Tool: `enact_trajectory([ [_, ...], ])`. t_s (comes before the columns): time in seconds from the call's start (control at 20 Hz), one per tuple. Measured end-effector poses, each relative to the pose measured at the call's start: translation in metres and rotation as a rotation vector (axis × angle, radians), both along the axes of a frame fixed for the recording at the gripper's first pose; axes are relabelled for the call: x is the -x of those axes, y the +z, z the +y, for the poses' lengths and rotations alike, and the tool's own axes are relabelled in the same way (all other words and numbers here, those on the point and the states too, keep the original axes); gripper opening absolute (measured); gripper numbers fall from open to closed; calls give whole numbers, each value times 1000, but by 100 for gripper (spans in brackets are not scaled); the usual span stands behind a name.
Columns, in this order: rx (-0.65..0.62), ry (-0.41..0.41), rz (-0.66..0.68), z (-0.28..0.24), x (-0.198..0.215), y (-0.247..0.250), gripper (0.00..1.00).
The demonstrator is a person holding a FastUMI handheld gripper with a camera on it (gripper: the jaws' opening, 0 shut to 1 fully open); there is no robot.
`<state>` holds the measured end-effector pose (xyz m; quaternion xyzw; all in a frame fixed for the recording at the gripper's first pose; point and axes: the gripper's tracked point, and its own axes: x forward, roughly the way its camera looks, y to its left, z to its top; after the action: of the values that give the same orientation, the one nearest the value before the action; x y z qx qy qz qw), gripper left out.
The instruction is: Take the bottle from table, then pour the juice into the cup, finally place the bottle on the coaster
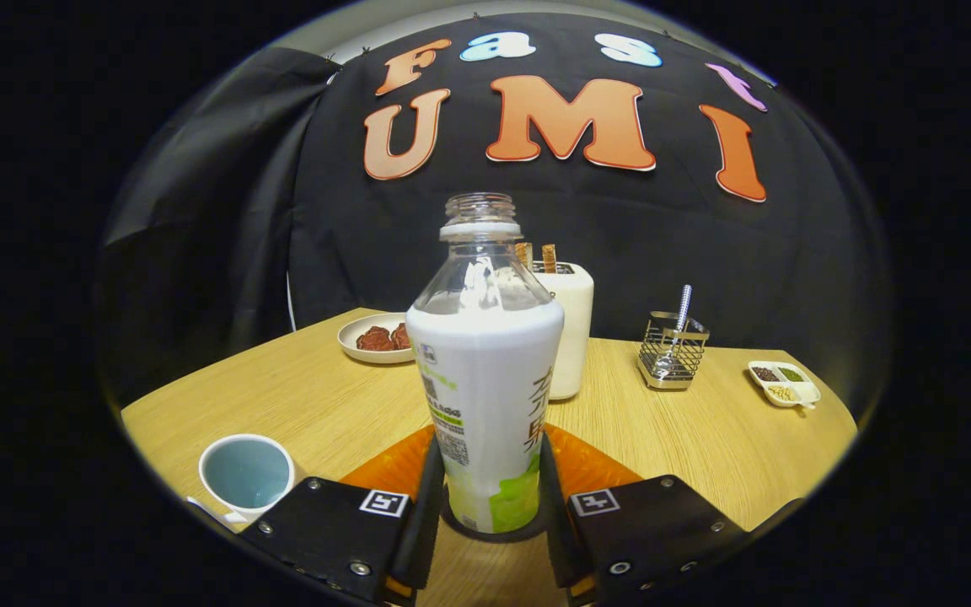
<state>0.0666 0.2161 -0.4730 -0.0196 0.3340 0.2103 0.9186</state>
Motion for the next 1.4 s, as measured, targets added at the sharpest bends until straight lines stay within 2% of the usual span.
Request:
enact_trajectory([
  [0.3, -19, 12, 32, 0, 6, -3, 67],
  [0.35, -23, 12, 42, -1, 8, -1, 74],
  [0.45, -30, 12, 30, -5, 10, 10, 81],
  [0.65, -44, 8, -36, -15, 11, 51, 89],
  [0.75, -42, -5, -76, -25, 14, 75, 91],
  [0.95, -35, -83, -127, -59, 32, 126, 92],
  [1.25, -62, -164, -300, -106, 62, 225, 92],
  [1.4, -63, -206, -374, -128, 90, 257, 92],
])
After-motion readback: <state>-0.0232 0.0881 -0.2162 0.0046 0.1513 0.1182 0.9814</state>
